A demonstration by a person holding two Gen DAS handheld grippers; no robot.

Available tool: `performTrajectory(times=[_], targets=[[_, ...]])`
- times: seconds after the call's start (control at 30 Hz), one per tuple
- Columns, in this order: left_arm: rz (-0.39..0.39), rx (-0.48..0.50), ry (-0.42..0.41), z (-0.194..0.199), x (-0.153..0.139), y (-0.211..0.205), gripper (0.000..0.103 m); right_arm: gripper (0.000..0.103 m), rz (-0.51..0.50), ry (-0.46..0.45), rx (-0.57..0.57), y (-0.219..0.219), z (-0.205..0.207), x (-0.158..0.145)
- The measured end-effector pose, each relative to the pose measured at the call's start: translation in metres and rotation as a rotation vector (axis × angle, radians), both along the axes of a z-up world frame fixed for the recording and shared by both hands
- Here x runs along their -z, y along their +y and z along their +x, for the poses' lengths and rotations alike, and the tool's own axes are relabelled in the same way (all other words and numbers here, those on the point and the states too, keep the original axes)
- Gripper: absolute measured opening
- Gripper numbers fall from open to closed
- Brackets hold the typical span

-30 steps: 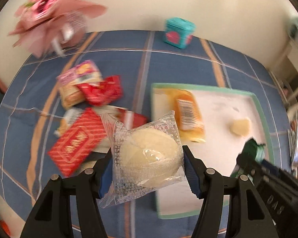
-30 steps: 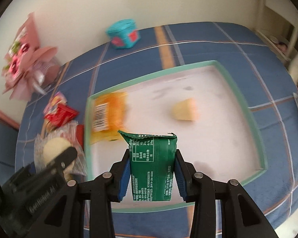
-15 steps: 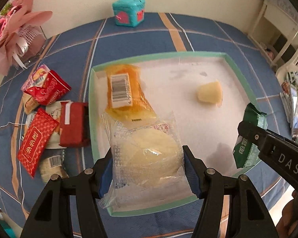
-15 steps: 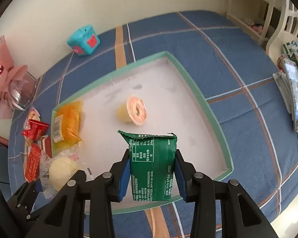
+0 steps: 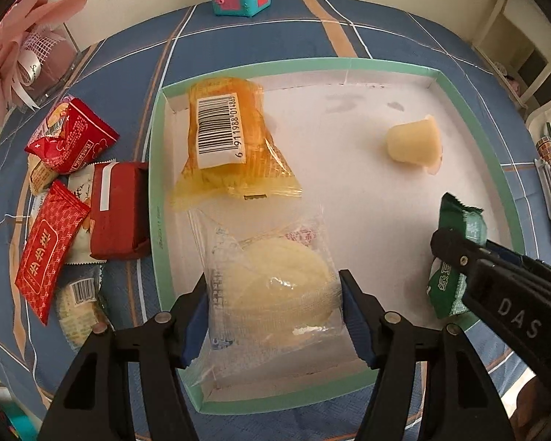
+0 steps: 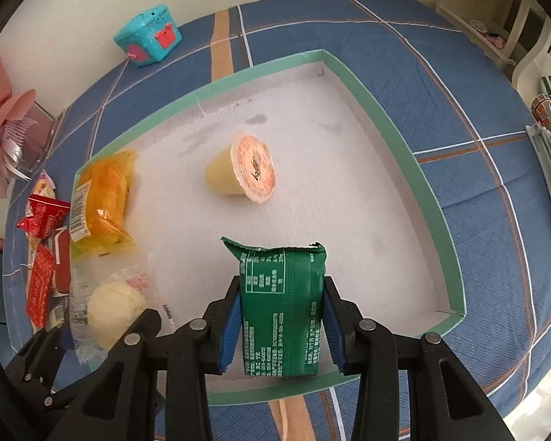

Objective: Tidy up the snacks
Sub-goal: 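Carry bun with left tool while right tool carries green packet over tray, then open left gripper releasing bun in tray while right gripper releases green packet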

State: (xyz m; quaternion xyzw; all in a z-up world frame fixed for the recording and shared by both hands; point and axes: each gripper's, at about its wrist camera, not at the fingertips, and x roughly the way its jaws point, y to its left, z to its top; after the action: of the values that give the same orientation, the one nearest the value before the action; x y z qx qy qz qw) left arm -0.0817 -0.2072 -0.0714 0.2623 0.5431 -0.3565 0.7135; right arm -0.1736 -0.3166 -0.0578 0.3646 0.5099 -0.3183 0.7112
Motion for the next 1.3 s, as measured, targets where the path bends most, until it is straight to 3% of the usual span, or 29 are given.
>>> performTrajectory(times=[0.3,0.43,0.67,0.8,1.13,1.3], targets=[[0.004,0.007,0.0,0.005,-0.003,0.004,0.072,0.044,0.001,0.01,-0.014,0.0,0.003,0.003],[-0.029,0.013,0.001,0.005,-0.015,0.005,0.08,0.047,-0.025,-0.005,-0.01,0.001,0.003,-0.008],[-0.079,0.002,-0.003,0.013,-0.035,0.014,0.083,0.051,-0.077,-0.049,0.007,0.001,-0.002,-0.032],[-0.102,-0.071,-0.009,0.031,-0.043,0.029,0.083,0.051,-0.084,-0.058,0.015,0.001,-0.006,-0.039],[-0.123,-0.357,-0.106,0.086,-0.06,0.086,0.083,0.051,-0.086,-0.057,-0.026,0.012,0.004,-0.039],[-0.124,-0.419,-0.11,0.102,-0.061,0.103,0.083,0.051,-0.091,-0.065,-0.061,0.025,0.016,-0.042]])
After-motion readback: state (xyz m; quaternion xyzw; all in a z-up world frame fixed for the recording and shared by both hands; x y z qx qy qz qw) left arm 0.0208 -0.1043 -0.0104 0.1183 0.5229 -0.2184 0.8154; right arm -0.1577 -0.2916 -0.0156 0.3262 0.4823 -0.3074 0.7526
